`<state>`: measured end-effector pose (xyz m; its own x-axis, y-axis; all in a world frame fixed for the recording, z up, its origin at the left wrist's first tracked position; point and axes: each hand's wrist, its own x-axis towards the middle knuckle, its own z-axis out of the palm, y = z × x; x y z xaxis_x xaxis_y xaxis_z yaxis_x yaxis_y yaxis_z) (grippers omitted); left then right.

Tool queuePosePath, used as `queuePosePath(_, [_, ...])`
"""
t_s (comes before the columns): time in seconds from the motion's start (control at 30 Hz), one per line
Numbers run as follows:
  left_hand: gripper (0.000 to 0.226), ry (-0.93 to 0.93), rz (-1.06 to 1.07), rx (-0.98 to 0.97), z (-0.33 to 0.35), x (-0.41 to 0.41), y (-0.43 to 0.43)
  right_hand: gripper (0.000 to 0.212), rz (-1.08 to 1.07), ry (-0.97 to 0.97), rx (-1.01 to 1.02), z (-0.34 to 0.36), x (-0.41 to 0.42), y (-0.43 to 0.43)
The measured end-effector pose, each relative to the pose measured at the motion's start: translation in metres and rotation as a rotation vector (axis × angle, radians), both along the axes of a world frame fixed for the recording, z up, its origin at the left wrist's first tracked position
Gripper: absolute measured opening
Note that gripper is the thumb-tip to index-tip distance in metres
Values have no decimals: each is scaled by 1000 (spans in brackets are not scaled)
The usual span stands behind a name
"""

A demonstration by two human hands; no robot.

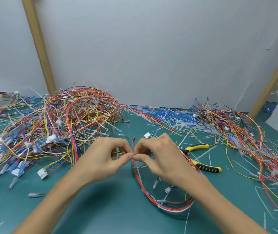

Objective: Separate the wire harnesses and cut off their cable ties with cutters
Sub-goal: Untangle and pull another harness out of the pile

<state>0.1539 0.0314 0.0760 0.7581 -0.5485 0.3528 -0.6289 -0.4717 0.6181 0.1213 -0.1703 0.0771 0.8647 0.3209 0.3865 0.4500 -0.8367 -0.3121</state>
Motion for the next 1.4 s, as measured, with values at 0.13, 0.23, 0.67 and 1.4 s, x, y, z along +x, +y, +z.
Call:
queuePosePath(0.13, [18,27,-3,7,3,6,6,10,-10,-134,-85,-3,6,-6])
queuePosePath(0.23, [20,60,24,14,6,11,14,10,-53,-101,-32,-4,9,-11])
queuePosePath(0.67, [12,252,-97,310,2,9,13,74,-460,473,127,-10,-13,-78])
queuePosePath(1.4, [20,22,63,-402,-45,-58,-87,8,-311,-216,677,-53,-40,-34])
